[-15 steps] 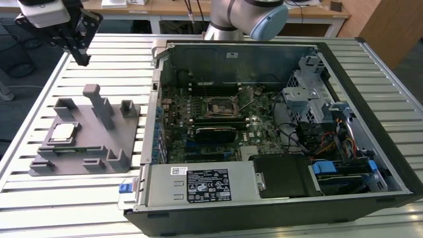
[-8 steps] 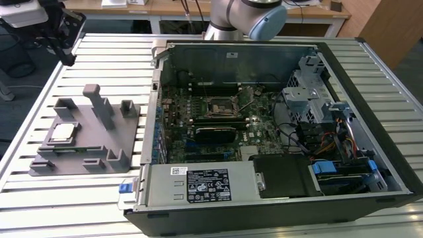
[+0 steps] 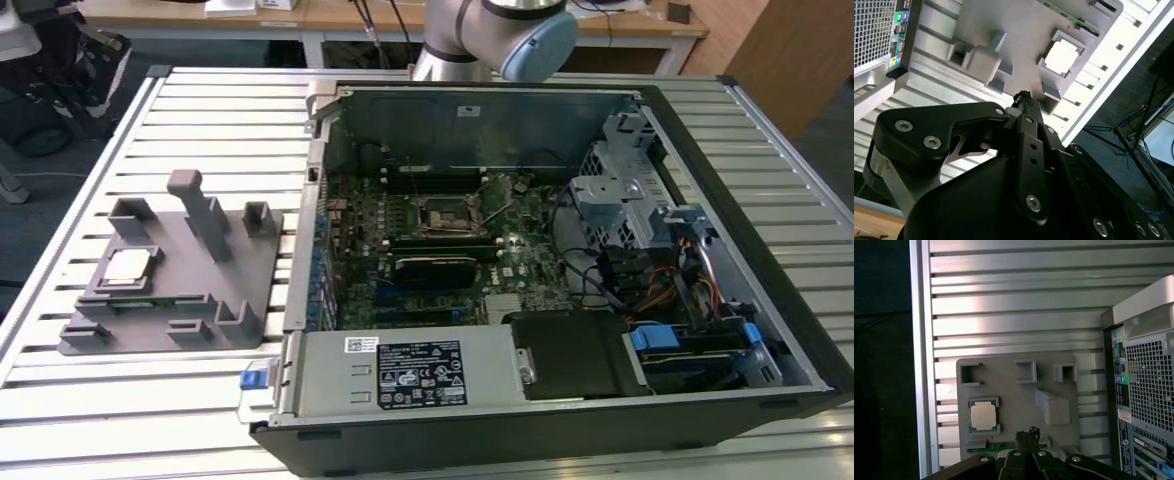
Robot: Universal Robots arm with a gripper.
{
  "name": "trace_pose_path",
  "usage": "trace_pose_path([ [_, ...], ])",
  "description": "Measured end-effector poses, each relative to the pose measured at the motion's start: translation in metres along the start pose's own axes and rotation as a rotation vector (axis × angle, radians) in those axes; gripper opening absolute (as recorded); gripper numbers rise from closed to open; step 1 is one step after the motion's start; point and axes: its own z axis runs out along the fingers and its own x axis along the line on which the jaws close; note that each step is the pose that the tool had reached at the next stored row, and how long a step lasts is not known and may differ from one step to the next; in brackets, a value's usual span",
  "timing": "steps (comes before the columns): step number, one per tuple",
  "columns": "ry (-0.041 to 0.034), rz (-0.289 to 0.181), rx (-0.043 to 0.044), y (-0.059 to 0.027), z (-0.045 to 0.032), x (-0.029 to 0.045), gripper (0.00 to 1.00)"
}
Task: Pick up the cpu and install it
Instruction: 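Reach for the cpu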
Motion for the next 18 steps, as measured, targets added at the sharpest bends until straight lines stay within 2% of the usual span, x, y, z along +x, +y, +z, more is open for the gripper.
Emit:
trace_pose_path([
  [10,0.0001,0.000,0.0001,-0.0033,0.0003,0.0418,0.11],
  [14,0.0001,0.000,0.0001,-0.0042,0.0002,0.0530,0.11],
  [18,0.0002,0.000,0.0001,-0.0046,0.0002,0.0587,0.11],
])
